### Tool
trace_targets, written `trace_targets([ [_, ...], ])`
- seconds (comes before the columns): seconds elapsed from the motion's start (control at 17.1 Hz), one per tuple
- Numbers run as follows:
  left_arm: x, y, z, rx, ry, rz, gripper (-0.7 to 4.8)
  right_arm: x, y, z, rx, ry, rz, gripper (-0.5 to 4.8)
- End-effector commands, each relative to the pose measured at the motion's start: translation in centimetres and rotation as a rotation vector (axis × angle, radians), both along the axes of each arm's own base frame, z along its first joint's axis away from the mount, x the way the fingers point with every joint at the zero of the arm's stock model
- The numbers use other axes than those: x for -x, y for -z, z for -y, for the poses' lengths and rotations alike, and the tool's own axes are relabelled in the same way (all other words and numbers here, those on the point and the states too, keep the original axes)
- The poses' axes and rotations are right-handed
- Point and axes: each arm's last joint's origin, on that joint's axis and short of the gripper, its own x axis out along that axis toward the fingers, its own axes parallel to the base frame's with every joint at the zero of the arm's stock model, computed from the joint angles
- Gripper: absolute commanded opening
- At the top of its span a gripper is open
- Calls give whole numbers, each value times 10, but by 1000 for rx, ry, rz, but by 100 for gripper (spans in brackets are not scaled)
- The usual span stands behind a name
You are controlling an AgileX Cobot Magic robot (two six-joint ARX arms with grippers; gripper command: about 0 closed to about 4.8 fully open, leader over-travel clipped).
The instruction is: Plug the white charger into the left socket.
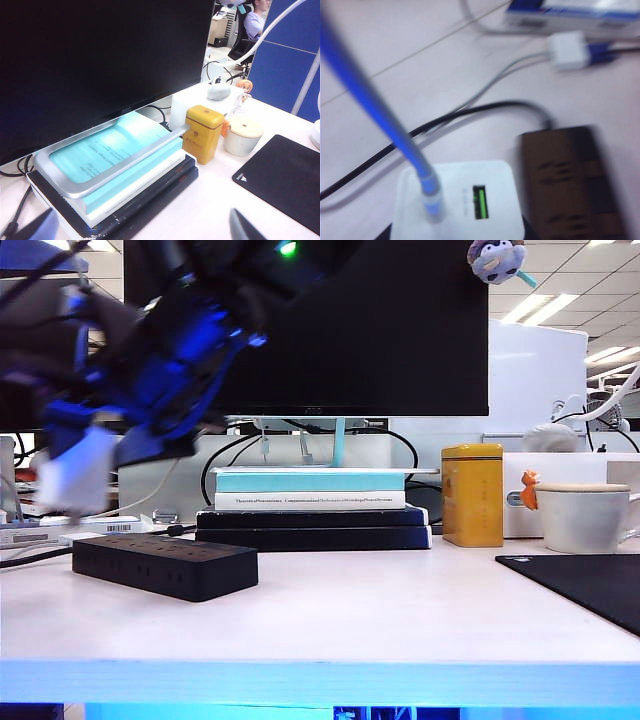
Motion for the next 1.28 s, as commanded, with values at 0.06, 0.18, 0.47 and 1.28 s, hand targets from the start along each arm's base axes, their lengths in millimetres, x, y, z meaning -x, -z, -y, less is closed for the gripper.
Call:
trace_targets([
  [0.06,1,-1,0,-2,-1,-1,479,-16,-21,16,-54,45,44,242],
  [0.18,0,-1,0,-5,-31,-11,479,-30,-27,30,-67,65,42,242],
  [0.47,-1,2,-1,-21,-88,-24,479,-53,-30,54,-82,61,30,242],
  [1.28,-7,34,-15,-591,-784,-169,479,-54,-26,55,-53,-23,48,242],
])
